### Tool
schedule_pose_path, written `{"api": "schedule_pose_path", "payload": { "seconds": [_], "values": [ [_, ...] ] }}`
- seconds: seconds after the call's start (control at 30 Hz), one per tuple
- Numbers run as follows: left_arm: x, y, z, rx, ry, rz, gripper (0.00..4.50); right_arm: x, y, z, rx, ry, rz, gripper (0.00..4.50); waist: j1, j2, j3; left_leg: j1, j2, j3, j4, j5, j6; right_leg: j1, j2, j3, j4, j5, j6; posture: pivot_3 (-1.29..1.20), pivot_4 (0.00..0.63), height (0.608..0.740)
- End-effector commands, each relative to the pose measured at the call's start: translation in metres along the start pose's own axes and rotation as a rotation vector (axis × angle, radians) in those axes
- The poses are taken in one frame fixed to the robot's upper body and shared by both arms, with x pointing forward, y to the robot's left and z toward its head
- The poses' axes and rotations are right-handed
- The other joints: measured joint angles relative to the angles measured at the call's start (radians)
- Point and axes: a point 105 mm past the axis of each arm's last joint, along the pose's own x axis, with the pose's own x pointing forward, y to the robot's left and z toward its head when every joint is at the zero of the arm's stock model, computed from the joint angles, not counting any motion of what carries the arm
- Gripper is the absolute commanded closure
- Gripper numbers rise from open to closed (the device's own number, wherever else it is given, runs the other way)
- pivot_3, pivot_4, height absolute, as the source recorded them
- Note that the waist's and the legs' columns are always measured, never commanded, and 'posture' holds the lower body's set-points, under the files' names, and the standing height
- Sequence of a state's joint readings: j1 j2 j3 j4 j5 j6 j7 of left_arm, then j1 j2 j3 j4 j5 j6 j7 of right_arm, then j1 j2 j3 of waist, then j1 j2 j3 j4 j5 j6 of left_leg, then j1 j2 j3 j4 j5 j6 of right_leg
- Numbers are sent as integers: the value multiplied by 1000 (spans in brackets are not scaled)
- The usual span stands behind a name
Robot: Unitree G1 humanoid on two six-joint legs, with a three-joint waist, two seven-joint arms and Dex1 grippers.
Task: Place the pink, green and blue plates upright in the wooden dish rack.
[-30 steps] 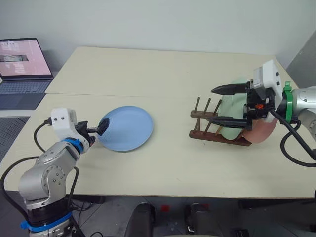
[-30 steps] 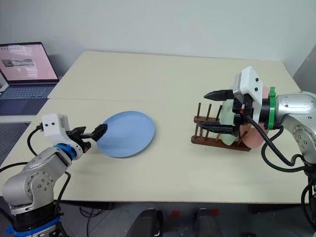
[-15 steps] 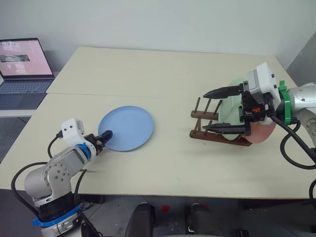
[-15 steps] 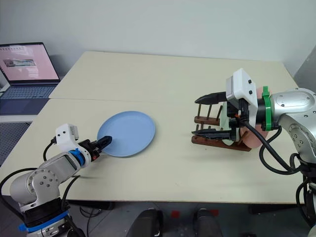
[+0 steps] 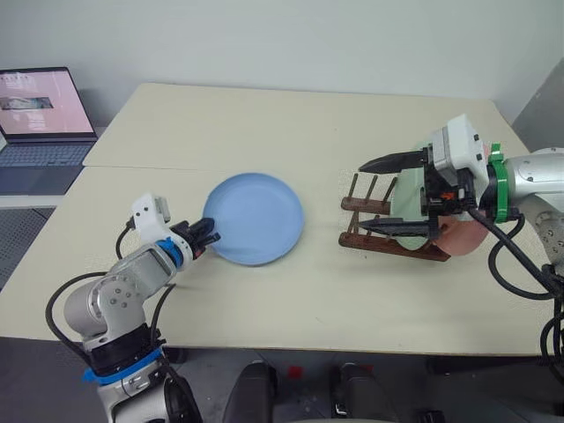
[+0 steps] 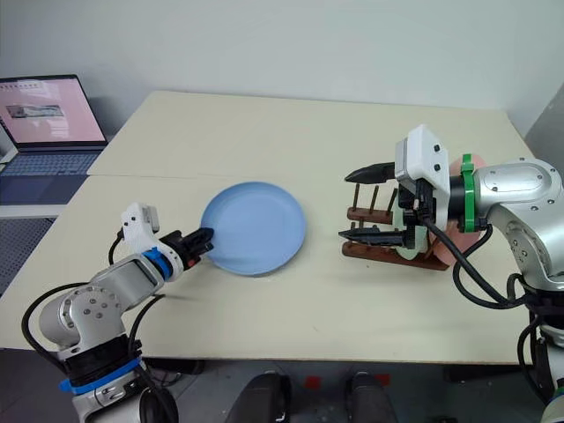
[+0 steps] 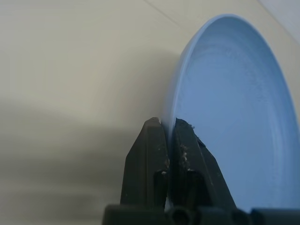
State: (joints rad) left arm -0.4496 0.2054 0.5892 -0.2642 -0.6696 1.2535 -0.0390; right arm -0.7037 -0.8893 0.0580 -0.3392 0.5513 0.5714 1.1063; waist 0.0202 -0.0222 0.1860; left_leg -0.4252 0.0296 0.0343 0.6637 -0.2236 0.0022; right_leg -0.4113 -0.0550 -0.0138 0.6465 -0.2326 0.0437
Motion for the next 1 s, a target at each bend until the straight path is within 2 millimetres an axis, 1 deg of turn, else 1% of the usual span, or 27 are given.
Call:
{"api": "schedule_pose_path", "payload": {
  "seconds": [0.03, 0.1, 0.17, 0.33, 0.47, 0.6, 0.7, 0.73, 0.77, 0.8, 0.93, 0.97, 1.0],
  "values": [
    [2, -23, 31, 7, -115, -47, 4486, 6, -7, 10, -170, 12, -45, 0, 0, 0, 0, 0, 0, 0, 0, 0, 0, 0, 0, 0, 0, 0, 0, 0, 150, 725],
    [9, -41, 45, 14, -154, -64, 4486, 17, -7, 7, -261, 32, -52, 0, -1, -1, 0, 0, 0, 0, 0, 0, 0, 0, 0, 0, 0, 0, 1, 0, 150, 725],
    [17, -62, 58, 15, -185, -89, 4486, 33, -7, 2, -342, 67, -55, 0, 0, -1, 0, 0, -1, 0, 1, 0, 0, 0, 1, 0, 0, 1, 2, 0, 150, 725],
    [30, -94, 74, 8, -212, -105, 4486, 68, -20, -7, -525, 142, -111, 0, -4, -1, 0, 0, -2, 1, 1, 1, -1, 0, 1, 1, -1, 2, 4, 0, 150, 725],
    [36, -108, 80, 6, -221, -113, 4486, 92, -30, -9, -643, 189, -145, 0, -12, -1, 0, 0, -2, 1, 0, 1, -2, 0, 1, 1, 0, 2, 4, 0, 150, 725],
    [38, -115, 82, 20, -224, -129, 4486, 106, -37, -14, -713, 225, -168, 0, -19, -1, 0, 0, -2, 0, -1, 2, -4, -1, 1, 0, 0, 2, 4, 0, 150, 725],
    [39, -117, 81, 8, -213, -135, 4500, 115, -41, -19, -760, 258, -179, 609, -21, -1, 0, 0, -2, 0, -1, 2, -4, -1, 1, 1, 0, 2, 4, 0, 150, 725],
    [39, -117, 79, 2, -207, -137, 4500, 118, -43, -20, -767, 264, -186, 894, -21, -1, 0, 0, -2, 0, -1, 2, -4, -1, 1, 1, 0, 2, 4, 0, 150, 725],
    [38, -117, 78, 3, -201, -140, 4500, 120, -43, -23, -771, 272, -186, 1342, -21, -1, 0, 0, -2, 0, -1, 2, -4, -1, 1, 1, 0, 2, 4, 0, 150, 725],
    [38, -118, 77, 6, -199, -141, 4500, 121, -43, -24, -774, 278, -185, 1638, -20, -1, 0, 0, -2, 0, -1, 3, -5, -1, 1, 1, 0, 2, 4, 0, 150, 725],
    [37, -115, 75, -1, -191, -136, 4500, 124, -46, -32, -772, 302, -203, 3076, -20, -1, 0, 0, -2, 0, -1, 3, -5, -1, 1, 1, 1, 3, 4, 0, 150, 725],
    [36, -115, 75, 1, -190, -138, 4500, 124, -47, -33, -770, 302, -209, 3534, -21, -1, 0, 0, -2, 0, -1, 3, -5, -1, 1, 1, 1, 3, 4, 0, 150, 725],
    [36, -113, 75, 2, -187, -135, 4500, 124, -48, -34, -765, 301, -216, 3791, -21, -1, 0, 0, -2, 0, -1, 3, -5, -1, 1, 1, 1, 3, 4, 0, 150, 725]
  ]
}}
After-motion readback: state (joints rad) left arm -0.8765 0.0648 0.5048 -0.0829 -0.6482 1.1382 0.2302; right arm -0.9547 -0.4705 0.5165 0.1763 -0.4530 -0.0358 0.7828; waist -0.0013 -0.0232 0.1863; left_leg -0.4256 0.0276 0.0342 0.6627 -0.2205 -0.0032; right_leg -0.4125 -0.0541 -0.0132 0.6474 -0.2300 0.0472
